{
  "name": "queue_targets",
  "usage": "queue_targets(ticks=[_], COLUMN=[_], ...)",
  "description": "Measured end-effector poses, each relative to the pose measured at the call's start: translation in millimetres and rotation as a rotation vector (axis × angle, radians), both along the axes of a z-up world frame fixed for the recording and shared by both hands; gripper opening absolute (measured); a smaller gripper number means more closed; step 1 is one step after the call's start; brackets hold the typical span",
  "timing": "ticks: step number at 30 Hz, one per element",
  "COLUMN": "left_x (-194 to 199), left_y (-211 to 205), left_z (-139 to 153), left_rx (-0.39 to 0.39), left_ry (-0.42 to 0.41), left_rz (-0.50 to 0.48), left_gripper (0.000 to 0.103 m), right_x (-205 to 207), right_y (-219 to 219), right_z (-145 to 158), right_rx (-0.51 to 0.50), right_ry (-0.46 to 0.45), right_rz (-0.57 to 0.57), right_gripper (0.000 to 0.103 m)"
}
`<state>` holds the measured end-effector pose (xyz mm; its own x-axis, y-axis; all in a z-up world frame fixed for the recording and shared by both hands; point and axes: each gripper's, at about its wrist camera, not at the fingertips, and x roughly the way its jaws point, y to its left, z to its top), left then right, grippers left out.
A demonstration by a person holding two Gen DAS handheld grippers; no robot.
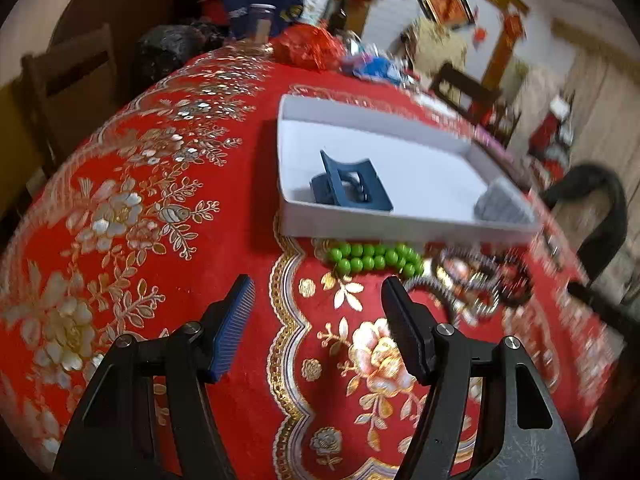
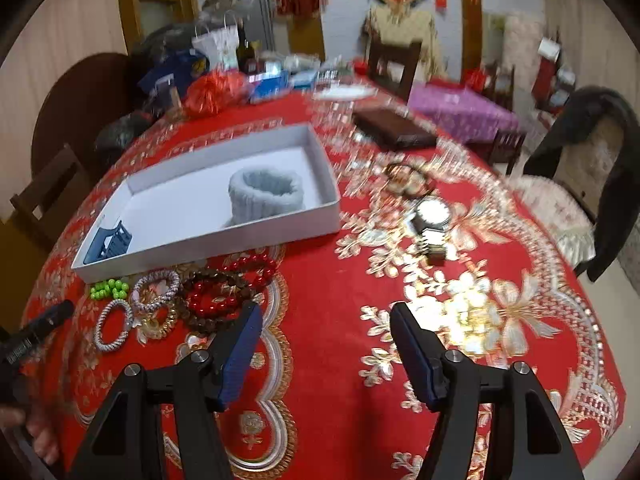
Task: Organize jewelry
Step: 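Grasp the dark wooden bead bracelet with the right tool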
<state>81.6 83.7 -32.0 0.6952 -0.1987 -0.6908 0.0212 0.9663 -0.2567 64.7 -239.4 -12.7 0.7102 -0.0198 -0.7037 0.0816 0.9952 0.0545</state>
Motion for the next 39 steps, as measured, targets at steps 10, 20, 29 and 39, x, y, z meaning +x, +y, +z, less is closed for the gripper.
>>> queue_targets(ticks=[10, 20, 29, 39], left_x=[-4.8, -0.7, 1.7, 3.1], left_y=[13.0, 17.0, 15.7, 10.5], left_z=[-4.1, -6.7, -9.2, -8.3], left_rx=[-0.127, -0.131, -0.105, -0.069], left_ry=[0.013, 0.031, 0.053, 0.059], left_rz=[-0.006, 0.005, 0.013, 0.006], left_gripper=[0.066, 0.066, 0.066, 0.068], right_x=[-12.2, 1.7, 51.9, 68.3], right_y=[-29.5, 15.4, 15.0, 34.6], right_z=[-25.9, -21.5, -23.4, -28.2], right_rx=[0.06, -0.008, 0.052, 0.064], right_ry=[0.026, 0.005, 0.087, 0.113], right_rz=[-0.128, 0.196, 0.34, 0.434], right_gripper=[0.078, 0.05, 0.02, 0.019])
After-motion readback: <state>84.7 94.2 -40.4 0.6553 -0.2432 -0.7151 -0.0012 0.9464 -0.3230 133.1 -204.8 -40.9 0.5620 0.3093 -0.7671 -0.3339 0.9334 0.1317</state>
